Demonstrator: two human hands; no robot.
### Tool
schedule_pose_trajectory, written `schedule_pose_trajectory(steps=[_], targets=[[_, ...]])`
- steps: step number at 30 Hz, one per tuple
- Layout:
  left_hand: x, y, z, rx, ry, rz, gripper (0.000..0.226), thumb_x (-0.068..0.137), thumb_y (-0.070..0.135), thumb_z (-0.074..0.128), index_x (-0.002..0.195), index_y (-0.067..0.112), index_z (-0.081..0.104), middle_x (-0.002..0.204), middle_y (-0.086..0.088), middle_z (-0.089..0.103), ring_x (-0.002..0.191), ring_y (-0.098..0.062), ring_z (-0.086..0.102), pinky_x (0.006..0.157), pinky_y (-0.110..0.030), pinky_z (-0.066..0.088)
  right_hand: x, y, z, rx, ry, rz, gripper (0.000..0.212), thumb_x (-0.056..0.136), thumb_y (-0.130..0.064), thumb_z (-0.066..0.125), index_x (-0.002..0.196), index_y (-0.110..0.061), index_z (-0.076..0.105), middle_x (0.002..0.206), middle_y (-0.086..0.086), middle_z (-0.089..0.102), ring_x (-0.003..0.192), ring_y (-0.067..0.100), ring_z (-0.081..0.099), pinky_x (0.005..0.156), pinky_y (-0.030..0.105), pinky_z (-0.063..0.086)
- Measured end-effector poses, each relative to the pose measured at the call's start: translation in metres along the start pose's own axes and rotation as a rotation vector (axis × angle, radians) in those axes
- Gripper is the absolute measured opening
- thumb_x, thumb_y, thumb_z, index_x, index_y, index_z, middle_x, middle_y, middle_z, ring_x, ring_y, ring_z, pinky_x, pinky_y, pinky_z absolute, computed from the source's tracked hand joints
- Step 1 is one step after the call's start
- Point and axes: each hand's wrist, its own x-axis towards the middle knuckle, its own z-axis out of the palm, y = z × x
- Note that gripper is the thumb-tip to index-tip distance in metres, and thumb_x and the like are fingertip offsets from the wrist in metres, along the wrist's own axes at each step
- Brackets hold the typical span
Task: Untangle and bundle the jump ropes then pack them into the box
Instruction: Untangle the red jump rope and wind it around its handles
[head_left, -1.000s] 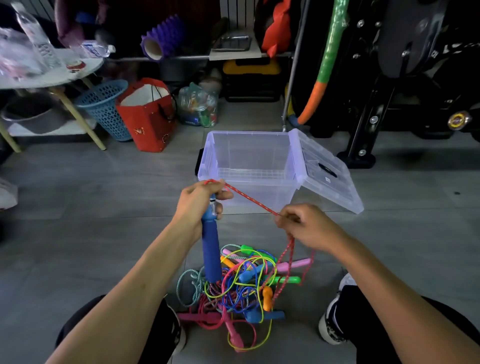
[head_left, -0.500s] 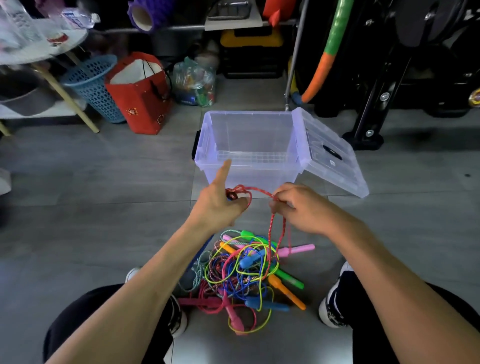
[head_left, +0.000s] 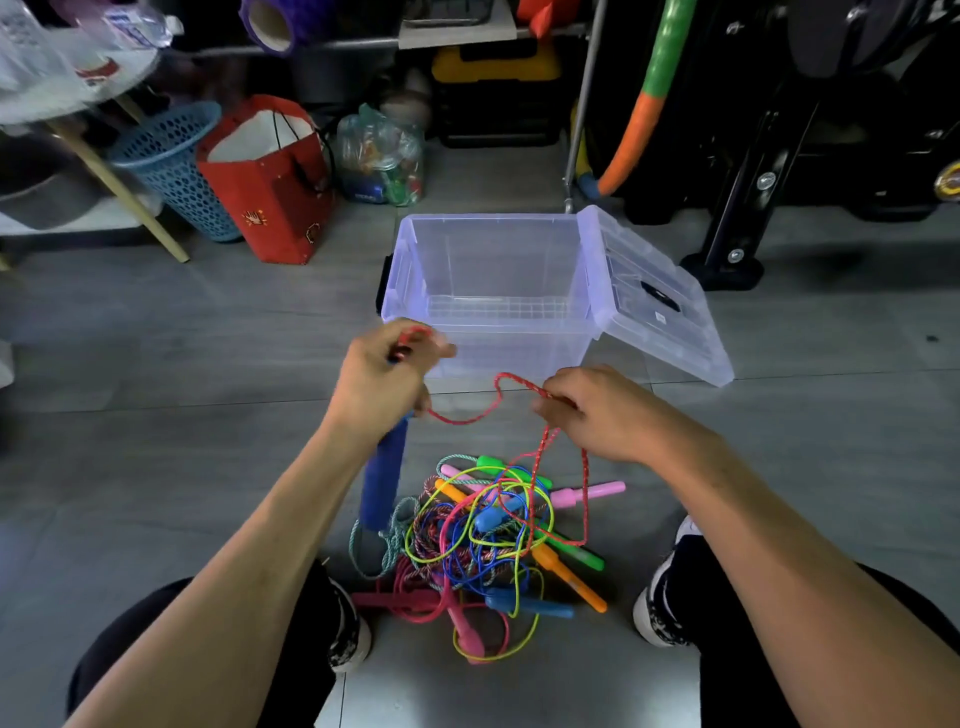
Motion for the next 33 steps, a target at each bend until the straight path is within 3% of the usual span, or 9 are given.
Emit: schedule_pose_trajectory(steps=[4, 9, 16, 19, 23, 25, 28, 31, 33], targets=[[-0.019, -0.006, 0.023, 0.401, -0.266, 0.282, 0.021, 0.087, 0.013, 0.070, 0.107, 0.022, 0.073, 0.083, 0.010, 0.069, 0.056, -0.003, 0.053, 0.059, -0.014, 0.046, -0.002, -0.007, 0.004, 0.020, -0.037, -0.096, 0.037, 0.101, -0.039, 0.044, 0.072, -0.018, 0.052, 0.070, -0.002, 0.054, 0.070, 0.020, 0.054, 0.069, 0.045, 0.048], [-0.018, -0.013, 0.030, 0.650, -0.255, 0.361, 0.015, 0.087, 0.035, 0.064, 0.083, 0.023, 0.073, 0.063, 0.003, 0.063, 0.062, -0.017, 0.056, 0.060, -0.035, 0.050, -0.004, -0.010, 0.002, 0.004, 0.014, -0.073, 0.041, 0.098, -0.040, 0.049, 0.061, -0.022, 0.043, 0.061, -0.002, 0.047, 0.062, 0.021, 0.048, 0.061, 0.045, 0.045], [0.004, -0.007, 0.003, 0.388, 0.113, 0.038, 0.015, 0.086, 0.016, 0.064, 0.075, 0.017, 0.075, 0.066, 0.007, 0.070, 0.052, -0.004, 0.058, 0.060, -0.025, 0.049, -0.010, 0.010, -0.004, -0.001, 0.033, 0.055, 0.023, 0.091, -0.022, 0.057, 0.072, -0.010, 0.062, 0.065, 0.000, 0.059, 0.068, 0.024, 0.057, 0.068, 0.042, 0.051], [0.000, -0.010, 0.003, 0.647, -0.023, 0.067, 0.011, 0.084, 0.017, 0.064, 0.086, 0.019, 0.074, 0.079, 0.002, 0.073, 0.074, -0.016, 0.067, 0.071, -0.025, 0.051, -0.012, 0.014, -0.002, -0.001, 0.005, 0.033, 0.024, 0.093, -0.023, 0.056, 0.076, -0.006, 0.063, 0.074, 0.006, 0.061, 0.075, 0.025, 0.058, 0.074, 0.043, 0.049], [-0.013, -0.014, 0.025, 0.697, -0.257, 0.233, 0.043, 0.082, 0.028, 0.074, 0.124, 0.029, 0.064, 0.102, 0.009, 0.068, 0.082, 0.002, 0.060, 0.075, -0.005, 0.036, -0.013, 0.003, 0.000, 0.080, 0.014, 0.001, 0.022, 0.097, -0.020, 0.054, 0.090, -0.007, 0.070, 0.085, 0.004, 0.068, 0.081, 0.017, 0.059, 0.076, 0.029, 0.043], [-0.017, -0.015, 0.035, 0.635, -0.314, 0.308, 0.031, 0.083, 0.027, 0.074, 0.114, 0.030, 0.070, 0.084, 0.009, 0.066, 0.069, 0.001, 0.054, 0.066, -0.005, 0.036, -0.014, -0.006, -0.002, 0.184, 0.017, 0.021, 0.020, 0.098, -0.018, 0.051, 0.089, -0.011, 0.068, 0.079, -0.003, 0.067, 0.067, 0.005, 0.055, 0.063, 0.021, 0.040], [-0.018, -0.015, 0.041, 0.554, -0.313, 0.285, 0.006, 0.088, 0.028, 0.068, 0.083, 0.027, 0.072, 0.068, 0.004, 0.068, 0.059, -0.008, 0.056, 0.061, -0.028, 0.048, -0.015, -0.014, -0.001, 0.286, 0.042, 0.020, 0.019, 0.099, -0.022, 0.050, 0.086, -0.015, 0.061, 0.072, 0.002, 0.067, 0.054, 0.008, 0.051, 0.053, 0.025, 0.038], [-0.007, -0.010, 0.032, 0.303, -0.103, 0.087, 0.017, 0.090, 0.019, 0.066, 0.074, 0.021, 0.070, 0.067, 0.003, 0.072, 0.044, -0.011, 0.051, 0.048, -0.023, 0.046, -0.015, -0.011, -0.003, 0.307, 0.079, 0.060, 0.020, 0.099, -0.026, 0.053, 0.086, -0.012, 0.060, 0.059, -0.003, 0.056, 0.053, 0.013, 0.048, 0.055, 0.030, 0.037], [0.002, -0.010, 0.017, 0.211, 0.051, -0.053, 0.016, 0.090, 0.019, 0.067, 0.075, 0.016, 0.072, 0.065, 0.003, 0.071, 0.041, -0.012, 0.048, 0.047, -0.023, 0.044, -0.015, -0.004, -0.007, 0.299, 0.095, 0.097, 0.021, 0.099, -0.025, 0.052, 0.088, -0.011, 0.063, 0.057, -0.009, 0.051, 0.050, 0.002, 0.047, 0.051, 0.019, 0.035]])
